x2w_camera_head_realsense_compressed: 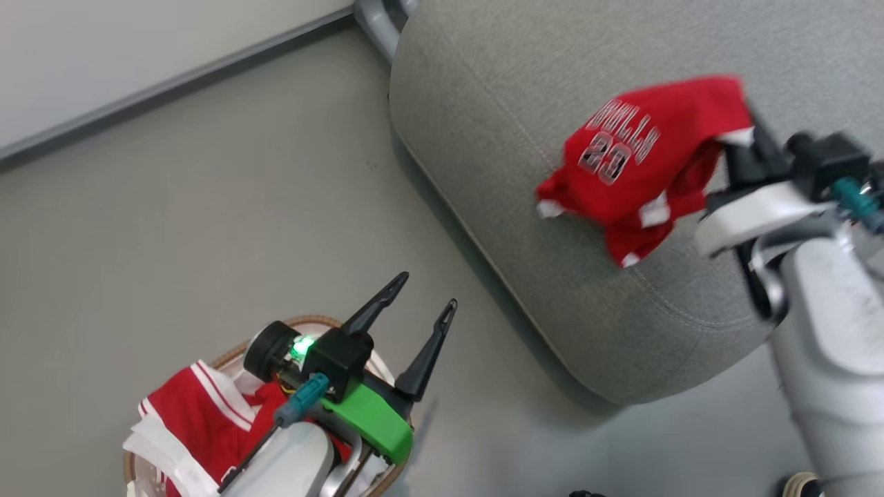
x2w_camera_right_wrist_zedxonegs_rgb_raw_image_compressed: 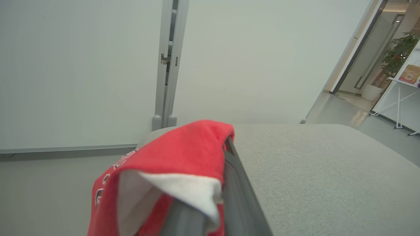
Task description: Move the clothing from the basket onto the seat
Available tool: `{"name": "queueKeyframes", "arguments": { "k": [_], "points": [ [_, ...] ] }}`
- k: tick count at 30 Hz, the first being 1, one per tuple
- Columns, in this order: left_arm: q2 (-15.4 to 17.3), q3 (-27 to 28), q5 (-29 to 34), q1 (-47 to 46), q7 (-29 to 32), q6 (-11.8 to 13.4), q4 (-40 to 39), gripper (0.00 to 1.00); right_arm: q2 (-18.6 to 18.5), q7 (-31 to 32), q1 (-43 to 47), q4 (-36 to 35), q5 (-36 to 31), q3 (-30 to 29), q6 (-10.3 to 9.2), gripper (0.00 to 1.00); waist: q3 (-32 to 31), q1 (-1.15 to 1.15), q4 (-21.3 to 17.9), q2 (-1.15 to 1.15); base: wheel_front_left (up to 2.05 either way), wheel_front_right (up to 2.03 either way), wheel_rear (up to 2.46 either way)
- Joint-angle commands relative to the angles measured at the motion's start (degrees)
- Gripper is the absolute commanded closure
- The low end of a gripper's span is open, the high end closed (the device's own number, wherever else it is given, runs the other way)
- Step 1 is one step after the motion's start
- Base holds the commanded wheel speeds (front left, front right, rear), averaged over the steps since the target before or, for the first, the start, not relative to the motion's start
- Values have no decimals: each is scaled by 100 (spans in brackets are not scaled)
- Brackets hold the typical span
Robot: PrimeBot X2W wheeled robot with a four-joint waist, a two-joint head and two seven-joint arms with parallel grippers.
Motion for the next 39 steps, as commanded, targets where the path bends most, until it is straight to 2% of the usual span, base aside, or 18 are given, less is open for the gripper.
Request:
{"name": "queueKeyframes", "arguments": {
  "k": [1,9,13,18,23,29,30,31,32,39],
  "points": [
    [111,17,-22,-110,3,-17,-11,0,-157,-27,-263,131,-125,-101,-6,100,377,0,290,0,0,0,0],
    [453,-141,-60,-418,3,-17,-122,0,-1059,-27,-1630,1125,-776,-533,-7,100,1004,0,629,0,0,0,0],
    [624,-281,-74,-607,3,-17,-115,0,-1465,88,-2277,1546,-1189,-965,-7,100,1286,0,803,0,0,0,0],
    [687,-456,-114,-851,2,-17,-133,0,-1868,301,-2715,1848,-1592,-1515,-7,100,1579,0,1052,0,0,0,0],
    [729,-507,-169,-945,2,-17,-70,0,-1914,459,-2773,2006,-1853,-2407,-7,100,1796,0,1284,0,0,0,0],
    [767,-428,-233,-1029,3,-18,5,0,-1561,312,-2357,2326,-2099,-3161,-7,99,1917,0,1390,0,0,0,0],
    [759,-406,-239,-1029,3,-18,12,0,-1494,268,-2287,2392,-2119,-3227,-7,53,1917,0,1400,0,0,0,0],
    [746,-371,-245,-1029,3,-17,18,0,-1419,203,-2182,2451,-2155,-3315,-7,3,1909,0,1413,0,0,0,0],
    [737,-342,-254,-1025,3,-18,27,0,-1362,161,-2078,2505,-2194,-3360,-7,0,1898,0,1420,0,0,0,0],
    [655,-214,-283,-828,3,-17,108,0,-815,-19,-1231,2504,-2113,-3695,-7,0,1618,0,1430,0,0,0,0]
  ]
}}
